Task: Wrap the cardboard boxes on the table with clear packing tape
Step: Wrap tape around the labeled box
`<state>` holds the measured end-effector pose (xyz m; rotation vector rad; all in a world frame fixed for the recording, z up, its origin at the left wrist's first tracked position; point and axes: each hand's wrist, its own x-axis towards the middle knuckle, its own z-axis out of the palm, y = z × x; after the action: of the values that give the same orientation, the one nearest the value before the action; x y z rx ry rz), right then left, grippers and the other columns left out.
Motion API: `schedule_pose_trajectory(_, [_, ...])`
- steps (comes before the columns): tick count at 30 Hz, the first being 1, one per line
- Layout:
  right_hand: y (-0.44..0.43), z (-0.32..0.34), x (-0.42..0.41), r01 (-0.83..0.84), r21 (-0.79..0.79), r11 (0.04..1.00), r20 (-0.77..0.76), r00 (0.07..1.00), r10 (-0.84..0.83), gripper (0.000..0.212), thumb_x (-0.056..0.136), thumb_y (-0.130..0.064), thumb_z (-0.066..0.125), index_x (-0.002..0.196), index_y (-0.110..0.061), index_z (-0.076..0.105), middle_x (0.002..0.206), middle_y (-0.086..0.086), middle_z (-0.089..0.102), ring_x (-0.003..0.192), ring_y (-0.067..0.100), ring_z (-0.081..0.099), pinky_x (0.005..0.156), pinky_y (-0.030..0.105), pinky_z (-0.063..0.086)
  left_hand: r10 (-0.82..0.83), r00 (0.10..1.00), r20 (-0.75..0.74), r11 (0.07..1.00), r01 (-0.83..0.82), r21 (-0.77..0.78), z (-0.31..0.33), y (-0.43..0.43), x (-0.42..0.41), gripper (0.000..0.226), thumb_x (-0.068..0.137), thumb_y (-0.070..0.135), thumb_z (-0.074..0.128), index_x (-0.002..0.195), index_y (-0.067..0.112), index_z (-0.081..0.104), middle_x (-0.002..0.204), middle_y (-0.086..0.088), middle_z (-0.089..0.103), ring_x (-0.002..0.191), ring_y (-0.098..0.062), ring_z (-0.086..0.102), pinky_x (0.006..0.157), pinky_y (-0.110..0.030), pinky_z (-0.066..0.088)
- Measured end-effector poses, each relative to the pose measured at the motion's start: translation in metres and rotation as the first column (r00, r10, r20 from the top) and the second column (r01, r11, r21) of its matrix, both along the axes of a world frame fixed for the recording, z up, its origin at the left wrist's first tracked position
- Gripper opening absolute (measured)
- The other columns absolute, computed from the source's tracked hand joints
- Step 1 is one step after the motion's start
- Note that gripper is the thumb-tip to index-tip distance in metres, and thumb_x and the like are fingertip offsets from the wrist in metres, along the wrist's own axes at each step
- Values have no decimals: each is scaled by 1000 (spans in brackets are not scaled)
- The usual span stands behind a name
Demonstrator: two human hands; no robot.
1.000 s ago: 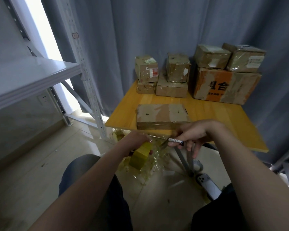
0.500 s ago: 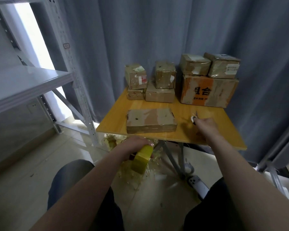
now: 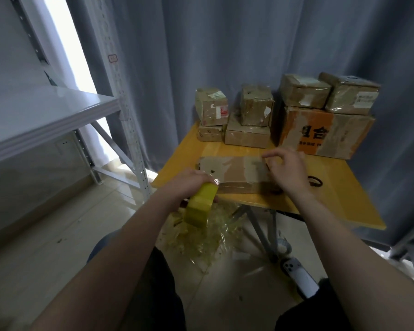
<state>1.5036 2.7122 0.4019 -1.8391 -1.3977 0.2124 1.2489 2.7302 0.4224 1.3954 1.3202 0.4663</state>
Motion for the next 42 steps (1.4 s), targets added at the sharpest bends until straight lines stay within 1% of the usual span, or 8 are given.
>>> schedule_pose_trajectory(3, [19, 7, -31, -327, -34, 944, 43, 944, 328, 22, 102, -37, 61, 122, -36, 69, 137, -11, 58, 135, 14, 39, 114, 40, 34, 143, 988, 61, 985, -148, 90, 13, 13, -17, 13, 99, 19, 65, 107, 9, 64, 78, -12, 74, 54, -16, 72, 46, -23, 54])
schedule_pose_trajectory(9, [63, -8, -69, -443, -298, 846, 378, 759, 530, 74, 83, -83, 53, 149, -49, 46, 172, -13, 12, 158, 20, -5, 125, 58, -11, 282, 959, 38, 910, -280, 305, -2, 51, -33, 21, 99, 28, 59, 86, 20, 73, 70, -7, 76, 73, -27, 73, 90, -45, 59])
schedule_pose_trajectory(12, [78, -14, -73, -426, -399, 812, 385, 726, 570, 88, 76, -91, 49, 154, -53, 34, 174, -7, 1, 159, 27, -11, 121, 61, -19, 325, 944, 63, 899, -329, 289, -8, 66, -29, 25, 101, 27, 57, 82, 21, 73, 66, -5, 74, 75, -27, 71, 95, -48, 57])
schedule_pose_trajectory(19, [85, -22, -67, -415, -541, 731, 406, 632, 660, 89, 82, -84, 52, 159, -55, 16, 174, -5, 6, 156, 40, 8, 123, 67, 1, 317, 948, -7, 918, -305, 253, -17, 110, -20, 22, 101, 19, 57, 103, 10, 76, 85, -3, 78, 86, -13, 72, 91, -25, 51])
schedule_pose_trajectory(23, [87, -23, -65, -425, -560, 711, 435, 581, 688, 96, 83, -69, 68, 160, -53, 13, 174, 1, 3, 154, 45, 9, 123, 65, 2, 360, 923, -135, 908, -313, 278, -28, 137, -14, 43, 84, 29, 58, 112, 0, 72, 112, -18, 75, 103, -36, 73, 92, -48, 60])
schedule_pose_trajectory(28, [90, -14, -66, -433, -620, 655, 407, 536, 739, 103, 85, -54, 76, 160, -54, 6, 173, 0, -1, 153, 41, 8, 124, 60, 1, 277, 920, -277, 904, -151, 400, -26, 132, -3, 34, 103, 24, 57, 134, 13, 66, 136, -19, 63, 126, -36, 59, 104, -35, 48])
schedule_pose_trajectory(39, [62, -12, -64, -492, -600, 631, 399, 500, 769, 118, 77, -38, 87, 162, -48, 6, 174, -6, 0, 158, 37, -3, 126, 52, 0, 368, 902, -228, 867, -244, 434, -24, 126, -2, 34, 108, 23, 48, 132, 6, 67, 132, -19, 63, 124, -37, 58, 94, -37, 49])
schedule_pose_trajectory(42, [49, -8, -73, -465, -590, 660, 490, 443, 751, 117, 71, -35, 89, 160, -40, 13, 170, -4, 18, 155, 35, 18, 124, 55, 24, 396, 882, -256, 857, -255, 448, -29, 127, 0, 31, 102, 24, 56, 122, 5, 70, 117, -14, 65, 120, -40, 59, 83, -38, 46])
